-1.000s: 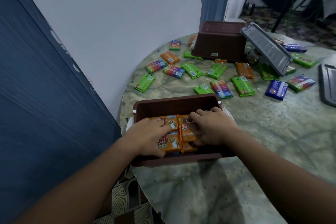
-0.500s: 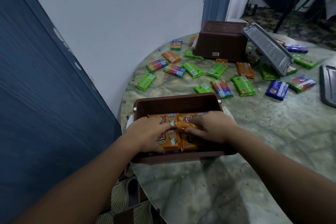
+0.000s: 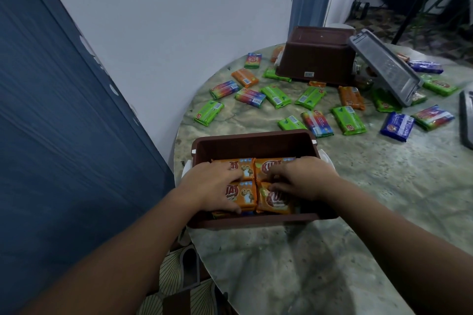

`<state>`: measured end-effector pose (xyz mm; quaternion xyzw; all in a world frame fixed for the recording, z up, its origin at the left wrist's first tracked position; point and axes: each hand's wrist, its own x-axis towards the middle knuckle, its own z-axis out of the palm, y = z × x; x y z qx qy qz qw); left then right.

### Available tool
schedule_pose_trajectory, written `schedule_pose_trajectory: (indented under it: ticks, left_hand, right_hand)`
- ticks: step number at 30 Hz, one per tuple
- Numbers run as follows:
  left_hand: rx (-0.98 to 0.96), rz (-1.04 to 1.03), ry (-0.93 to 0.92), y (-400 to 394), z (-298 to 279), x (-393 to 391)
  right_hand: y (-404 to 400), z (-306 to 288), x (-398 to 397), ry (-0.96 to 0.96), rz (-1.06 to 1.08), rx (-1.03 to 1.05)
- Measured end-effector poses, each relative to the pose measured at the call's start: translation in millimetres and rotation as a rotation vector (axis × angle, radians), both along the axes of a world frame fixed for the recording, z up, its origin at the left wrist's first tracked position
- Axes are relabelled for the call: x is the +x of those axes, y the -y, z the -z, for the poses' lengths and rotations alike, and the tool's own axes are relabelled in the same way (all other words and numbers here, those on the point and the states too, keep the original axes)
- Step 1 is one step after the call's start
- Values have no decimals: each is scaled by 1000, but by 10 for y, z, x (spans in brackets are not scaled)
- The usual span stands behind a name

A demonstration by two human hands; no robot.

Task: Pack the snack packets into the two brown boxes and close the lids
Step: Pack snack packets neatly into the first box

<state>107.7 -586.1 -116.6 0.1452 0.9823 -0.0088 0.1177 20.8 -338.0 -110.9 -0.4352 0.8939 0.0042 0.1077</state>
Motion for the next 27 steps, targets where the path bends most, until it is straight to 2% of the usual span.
schedule_pose_trajectory:
  ticks: [5,10,14,21,24,27]
  left_hand:
    - [-33,34,8,6,31,-14]
    - [-44,34,7,-3,23,-8]
    - [-59,31,-1,-10,8,3]
    - [-60,26,-23,-3,51,4]
    - [-14,-2,-106,-41,12,41]
    - [53,-117,-363,-55,-14,82]
  right_hand:
    - [-6,-3,19,-16,-51,-41]
    - [13,-34,85,-2,-97,106]
    - [54,-24,74,2,-143,126]
    - [46,18,67,-8,-143,85]
    - [37,-16,90,-2,-87,1]
    - [14,-35,56,-18,22,-226]
